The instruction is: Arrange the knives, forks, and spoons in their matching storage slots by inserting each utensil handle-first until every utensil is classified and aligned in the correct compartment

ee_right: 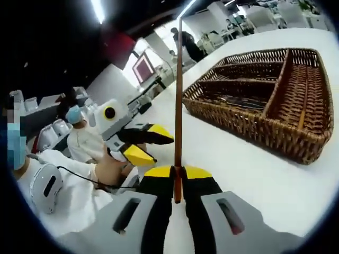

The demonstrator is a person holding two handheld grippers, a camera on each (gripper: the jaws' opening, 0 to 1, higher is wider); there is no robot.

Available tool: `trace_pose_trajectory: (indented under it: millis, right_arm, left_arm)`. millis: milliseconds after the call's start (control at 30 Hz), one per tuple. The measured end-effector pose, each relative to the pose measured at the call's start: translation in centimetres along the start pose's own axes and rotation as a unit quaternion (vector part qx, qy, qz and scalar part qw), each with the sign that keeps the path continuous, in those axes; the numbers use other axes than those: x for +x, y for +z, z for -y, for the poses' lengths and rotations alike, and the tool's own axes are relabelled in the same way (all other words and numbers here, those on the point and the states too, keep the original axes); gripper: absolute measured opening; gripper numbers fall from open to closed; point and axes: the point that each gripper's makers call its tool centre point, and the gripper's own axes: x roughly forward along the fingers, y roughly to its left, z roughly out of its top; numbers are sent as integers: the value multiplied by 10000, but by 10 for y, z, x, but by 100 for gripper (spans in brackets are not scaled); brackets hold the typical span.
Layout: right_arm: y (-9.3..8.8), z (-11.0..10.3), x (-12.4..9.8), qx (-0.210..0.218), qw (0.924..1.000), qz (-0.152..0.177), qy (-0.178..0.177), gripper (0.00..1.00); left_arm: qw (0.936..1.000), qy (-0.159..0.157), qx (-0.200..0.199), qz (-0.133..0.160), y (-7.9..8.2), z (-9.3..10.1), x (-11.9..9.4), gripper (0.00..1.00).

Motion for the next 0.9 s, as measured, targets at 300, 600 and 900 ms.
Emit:
trace_pose_trajectory:
  millis: [300,600,900]
  right_arm:
    - [16,22,-17,450,9944,-742,-608,6]
    - [31,43,-33,725,9822,-1276,-1170,6]
    - [47,78,-53,1185,9615,-1719,-1787,6]
  left_arm:
    - [9975,297,634,-103,-2,-6,-6,28]
    - [9947,438,924,-140,-7,-11,-12,31]
    - [9908,608,1198,-146,-8,-18,-19,34]
